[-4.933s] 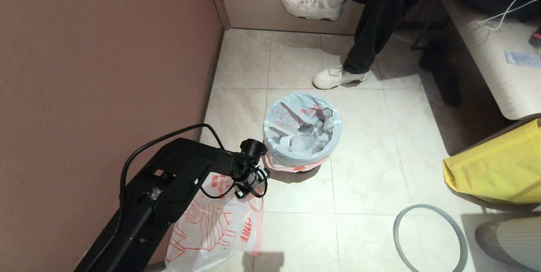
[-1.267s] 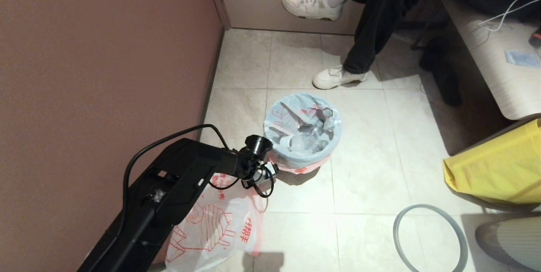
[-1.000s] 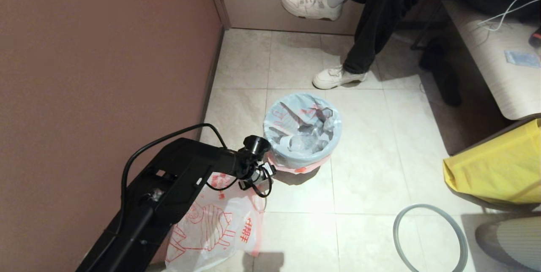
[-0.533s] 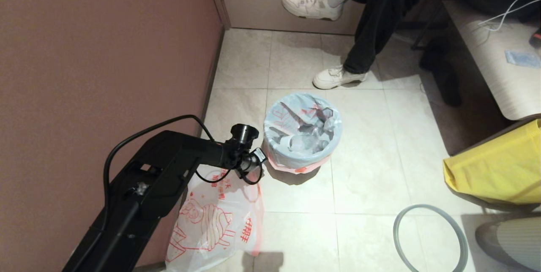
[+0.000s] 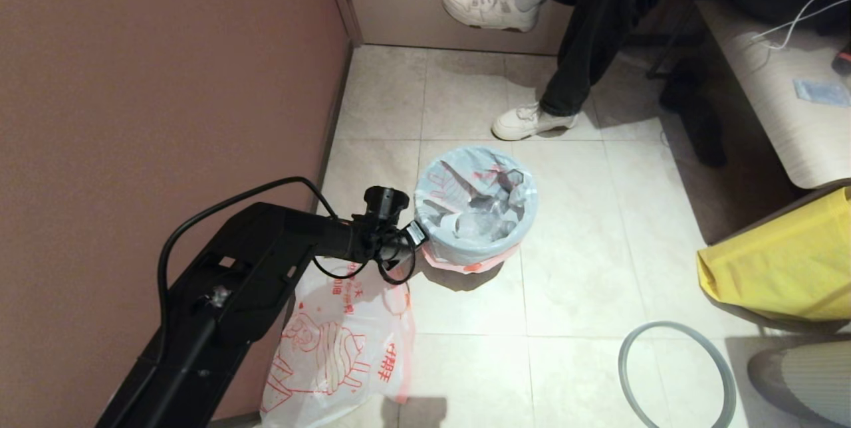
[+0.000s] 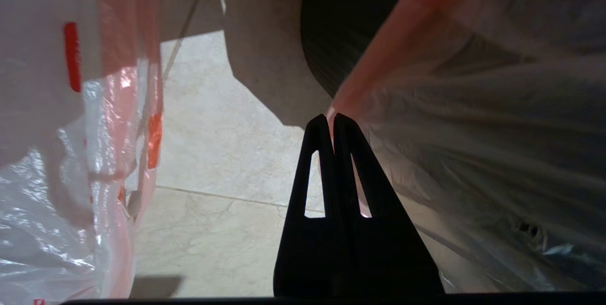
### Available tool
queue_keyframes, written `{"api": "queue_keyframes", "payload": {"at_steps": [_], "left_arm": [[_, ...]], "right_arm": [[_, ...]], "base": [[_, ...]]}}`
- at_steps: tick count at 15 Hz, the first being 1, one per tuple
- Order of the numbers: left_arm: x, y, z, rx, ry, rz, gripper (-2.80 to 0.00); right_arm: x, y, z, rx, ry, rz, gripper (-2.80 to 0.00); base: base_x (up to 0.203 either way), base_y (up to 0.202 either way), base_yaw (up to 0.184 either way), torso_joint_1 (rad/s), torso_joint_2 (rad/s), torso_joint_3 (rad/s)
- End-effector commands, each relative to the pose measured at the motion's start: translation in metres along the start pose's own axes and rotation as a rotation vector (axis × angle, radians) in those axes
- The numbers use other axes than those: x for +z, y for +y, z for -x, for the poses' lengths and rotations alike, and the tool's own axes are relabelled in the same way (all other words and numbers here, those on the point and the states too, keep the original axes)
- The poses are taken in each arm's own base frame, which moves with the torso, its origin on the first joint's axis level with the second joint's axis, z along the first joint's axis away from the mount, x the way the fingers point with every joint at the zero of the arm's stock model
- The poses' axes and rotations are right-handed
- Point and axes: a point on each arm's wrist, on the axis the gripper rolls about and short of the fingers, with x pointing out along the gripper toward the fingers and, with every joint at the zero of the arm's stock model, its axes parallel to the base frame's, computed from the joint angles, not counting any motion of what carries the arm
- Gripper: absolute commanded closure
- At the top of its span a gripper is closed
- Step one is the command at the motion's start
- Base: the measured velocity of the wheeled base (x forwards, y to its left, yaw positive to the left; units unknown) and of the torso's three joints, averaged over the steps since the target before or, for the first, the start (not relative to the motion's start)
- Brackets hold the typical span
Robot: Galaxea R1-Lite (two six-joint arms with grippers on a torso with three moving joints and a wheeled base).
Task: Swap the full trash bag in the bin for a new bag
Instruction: Place the trash bag on the floor
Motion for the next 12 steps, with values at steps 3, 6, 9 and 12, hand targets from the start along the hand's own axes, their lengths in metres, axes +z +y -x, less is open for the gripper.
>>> {"api": "queue_keyframes", "payload": {"at_steps": [3, 6, 9, 12], "left_arm": [[0.006, -0.015, 0.013, -0.057, -0.006, -0.001, 0.0], [-0.023, -0.042, 0.013, -0.096, 0.032, -0.044, 0.0], [-0.058, -0.071, 0.01, -0.176, 0.048, -0.099, 0.0], [-0.089, -0.092, 0.011, -0.224, 0.09, -0.172, 0.0]], "right_arm": [[0.0, 0.0, 0.0, 0.001, 0.0, 0.0, 0.0], [0.0, 0.0, 0.0, 0.001, -0.002, 0.0, 0.0], [0.0, 0.0, 0.0, 0.001, 0.0, 0.0, 0.0], [0.0, 0.0, 0.0, 0.001, 0.0, 0.0, 0.0]], "base": [[0.0, 0.0, 0.0, 0.0, 0.0, 0.0], [0.0, 0.0, 0.0, 0.0, 0.0, 0.0], [0.0, 0.0, 0.0, 0.0, 0.0, 0.0], [0.0, 0.0, 0.0, 0.0, 0.0, 0.0]]}}
